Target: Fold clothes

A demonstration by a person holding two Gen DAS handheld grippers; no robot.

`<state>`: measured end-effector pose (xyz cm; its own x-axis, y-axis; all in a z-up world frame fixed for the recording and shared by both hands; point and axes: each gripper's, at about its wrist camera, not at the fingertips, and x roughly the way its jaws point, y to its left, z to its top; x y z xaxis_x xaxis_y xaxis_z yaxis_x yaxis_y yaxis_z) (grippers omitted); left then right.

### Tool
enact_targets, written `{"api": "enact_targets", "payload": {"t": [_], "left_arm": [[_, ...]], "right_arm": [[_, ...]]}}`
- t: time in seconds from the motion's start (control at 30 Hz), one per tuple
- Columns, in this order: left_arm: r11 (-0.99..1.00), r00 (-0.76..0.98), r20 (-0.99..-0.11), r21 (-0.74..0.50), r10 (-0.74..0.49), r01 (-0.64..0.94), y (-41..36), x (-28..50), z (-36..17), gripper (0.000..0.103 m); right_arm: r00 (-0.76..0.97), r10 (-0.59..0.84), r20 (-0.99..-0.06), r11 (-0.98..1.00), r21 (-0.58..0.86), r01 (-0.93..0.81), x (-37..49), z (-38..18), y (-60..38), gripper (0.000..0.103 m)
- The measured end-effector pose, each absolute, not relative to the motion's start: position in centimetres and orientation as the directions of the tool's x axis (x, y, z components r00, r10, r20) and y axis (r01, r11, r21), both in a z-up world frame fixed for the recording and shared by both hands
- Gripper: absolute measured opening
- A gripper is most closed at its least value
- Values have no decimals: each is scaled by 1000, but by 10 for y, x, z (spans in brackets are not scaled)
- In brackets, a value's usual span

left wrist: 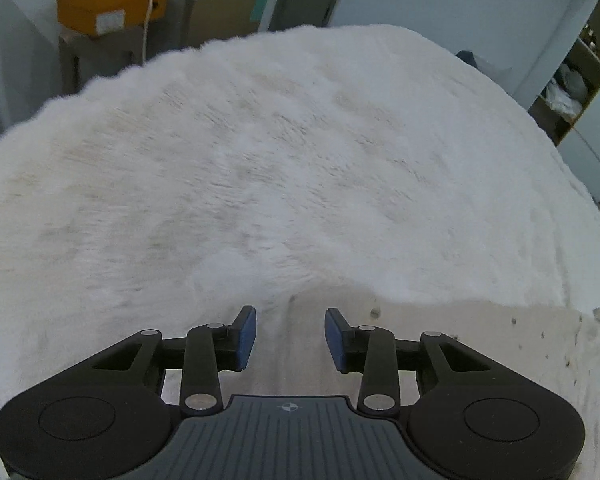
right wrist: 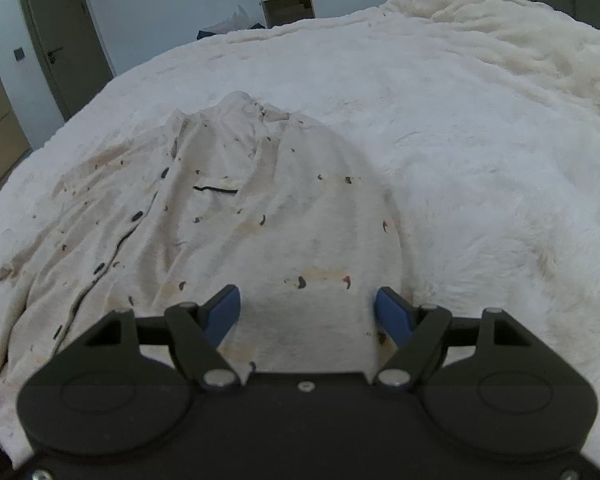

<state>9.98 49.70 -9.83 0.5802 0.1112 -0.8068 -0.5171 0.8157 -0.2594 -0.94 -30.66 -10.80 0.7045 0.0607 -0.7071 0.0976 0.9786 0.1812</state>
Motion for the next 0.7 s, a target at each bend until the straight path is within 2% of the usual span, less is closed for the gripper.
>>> {"api": "enact_targets", "payload": {"t": [0.07, 0.1, 0.17, 0.27, 0.37, 0.43, 0.5, 0.57, 0.63, 0.7], "left_arm": [[845, 552, -826, -208, 118, -492, 486, 119, -111, 23], [873, 544, -828, -162, 133, -461, 478, 129, -113, 2], [916, 533, -828, -64, 172, -396, 463, 148, -116, 3], [903, 586, -701, 209, 407, -376, 452, 175, -87, 2], [838, 623, -563, 405, 543, -365, 452, 206, -58, 2], [796, 632, -506, 505, 587, -334, 450, 228, -51, 3], [787, 587, -553, 554, 592, -272, 451, 254, -69, 3], [797, 542, -599, 543, 590, -267, 454, 261, -87, 5], [808, 489, -645, 503, 587, -307, 462, 258, -107, 14], [790, 448, -652, 476, 612, -387, 474, 246, -116, 20]], "right_arm": [[698, 47, -715, 982, 159, 97, -7, -109, -304, 73], [695, 41, -718, 984, 150, 97, -6, -110, -303, 73], [693, 31, -720, 984, 143, 105, -3, -111, -302, 73], [694, 18, -720, 985, 132, 111, -1, -112, -301, 73], [697, 6, -717, 988, 112, 106, -1, -112, -299, 73], [698, -4, -716, 990, 96, 104, 0, -112, -299, 73], [699, -11, -715, 991, 87, 105, 1, -112, -299, 73], [697, -15, -717, 990, 87, 112, 3, -113, -300, 73], [695, -14, -719, 990, 90, 113, 5, -113, -300, 73], [696, -11, -717, 991, 87, 105, 5, -113, -300, 73]]}}
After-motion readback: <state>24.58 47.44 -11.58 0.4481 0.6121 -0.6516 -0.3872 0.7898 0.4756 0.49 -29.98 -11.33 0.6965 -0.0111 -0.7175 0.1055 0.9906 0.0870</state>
